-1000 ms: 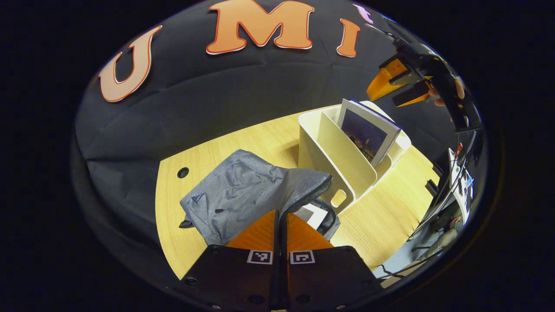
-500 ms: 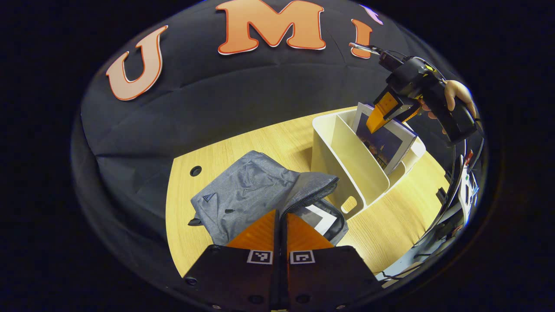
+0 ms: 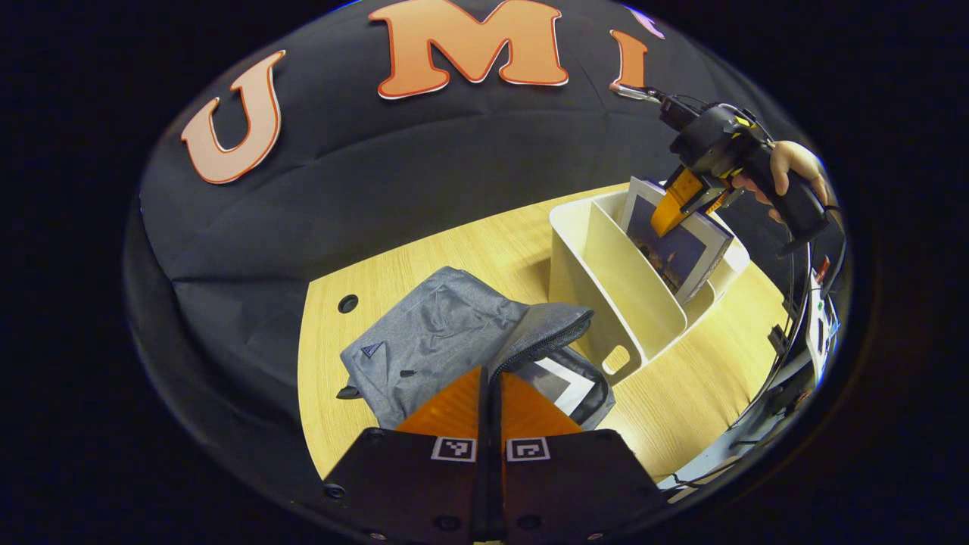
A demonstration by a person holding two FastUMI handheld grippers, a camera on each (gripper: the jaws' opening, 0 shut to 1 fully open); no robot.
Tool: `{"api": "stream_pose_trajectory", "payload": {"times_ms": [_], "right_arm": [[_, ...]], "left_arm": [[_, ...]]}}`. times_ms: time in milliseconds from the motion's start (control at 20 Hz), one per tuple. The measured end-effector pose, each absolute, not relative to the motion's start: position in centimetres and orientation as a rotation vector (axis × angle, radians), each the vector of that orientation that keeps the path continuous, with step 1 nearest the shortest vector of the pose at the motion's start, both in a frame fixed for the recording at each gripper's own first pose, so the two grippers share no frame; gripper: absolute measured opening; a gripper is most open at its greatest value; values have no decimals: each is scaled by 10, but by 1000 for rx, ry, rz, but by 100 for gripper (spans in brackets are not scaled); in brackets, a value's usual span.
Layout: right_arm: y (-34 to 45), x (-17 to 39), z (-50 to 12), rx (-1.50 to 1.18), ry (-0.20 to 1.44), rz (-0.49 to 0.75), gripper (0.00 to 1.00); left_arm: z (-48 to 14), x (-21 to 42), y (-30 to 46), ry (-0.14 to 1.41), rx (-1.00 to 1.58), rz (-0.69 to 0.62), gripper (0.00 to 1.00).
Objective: Open the schoolbag, grab two books from the bookshelf and put them into the schoolbag.
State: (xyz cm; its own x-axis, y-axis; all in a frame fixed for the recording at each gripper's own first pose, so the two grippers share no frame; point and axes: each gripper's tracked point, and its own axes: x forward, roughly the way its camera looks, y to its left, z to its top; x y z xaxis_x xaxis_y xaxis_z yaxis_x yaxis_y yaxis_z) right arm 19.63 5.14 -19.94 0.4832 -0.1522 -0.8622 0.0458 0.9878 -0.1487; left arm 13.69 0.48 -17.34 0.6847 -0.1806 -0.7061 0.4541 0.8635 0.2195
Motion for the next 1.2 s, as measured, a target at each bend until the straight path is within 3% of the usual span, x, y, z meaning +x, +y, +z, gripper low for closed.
{"api": "stream_pose_trajectory", "payload": {"times_ms": [600,1200], "right_arm": [[69,178,-84,-175,849,-111,35],[106,82,25,27,584,-121,33]], "left_arm": [[-166,136,-1,732,407,-441,1],[-134,152,6,664,525,-591,1]]}}
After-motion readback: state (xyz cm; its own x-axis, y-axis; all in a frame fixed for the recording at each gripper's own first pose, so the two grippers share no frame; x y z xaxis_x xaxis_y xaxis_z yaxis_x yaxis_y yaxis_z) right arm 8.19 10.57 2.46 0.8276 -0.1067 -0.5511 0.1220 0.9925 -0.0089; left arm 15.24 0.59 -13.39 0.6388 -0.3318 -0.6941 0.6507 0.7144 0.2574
